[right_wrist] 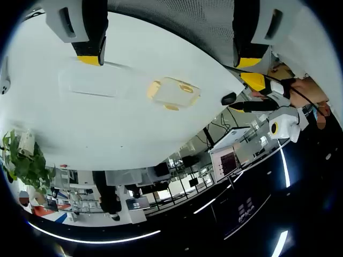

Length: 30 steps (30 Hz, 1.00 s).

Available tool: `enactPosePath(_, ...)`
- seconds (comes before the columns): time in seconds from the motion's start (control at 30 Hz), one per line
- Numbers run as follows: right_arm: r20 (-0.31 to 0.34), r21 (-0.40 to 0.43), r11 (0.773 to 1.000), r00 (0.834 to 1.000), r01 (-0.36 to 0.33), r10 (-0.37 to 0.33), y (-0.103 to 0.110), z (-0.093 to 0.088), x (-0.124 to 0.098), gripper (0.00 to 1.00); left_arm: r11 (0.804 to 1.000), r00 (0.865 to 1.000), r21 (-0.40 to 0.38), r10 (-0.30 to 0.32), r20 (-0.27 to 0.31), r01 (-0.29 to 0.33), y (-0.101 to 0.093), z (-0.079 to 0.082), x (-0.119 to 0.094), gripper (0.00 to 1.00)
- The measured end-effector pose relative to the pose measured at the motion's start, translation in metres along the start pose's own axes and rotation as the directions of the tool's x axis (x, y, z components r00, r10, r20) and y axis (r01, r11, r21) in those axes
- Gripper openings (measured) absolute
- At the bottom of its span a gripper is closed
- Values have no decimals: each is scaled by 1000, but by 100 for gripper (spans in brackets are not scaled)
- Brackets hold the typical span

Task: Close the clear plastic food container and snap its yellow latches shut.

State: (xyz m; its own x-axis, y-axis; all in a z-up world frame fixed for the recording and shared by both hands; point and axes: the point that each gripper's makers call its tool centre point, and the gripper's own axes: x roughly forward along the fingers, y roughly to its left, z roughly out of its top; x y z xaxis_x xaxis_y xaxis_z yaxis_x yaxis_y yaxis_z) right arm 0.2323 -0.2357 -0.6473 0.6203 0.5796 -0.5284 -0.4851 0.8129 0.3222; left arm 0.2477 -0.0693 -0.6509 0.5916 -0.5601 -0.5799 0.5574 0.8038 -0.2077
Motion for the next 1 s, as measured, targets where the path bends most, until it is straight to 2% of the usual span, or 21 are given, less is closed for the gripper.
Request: enactPosePath(1.0,9,13,1000,1000,-14,14,4,2,4,99,1000,1000,-14,-4,0,4,2,0,2,97)
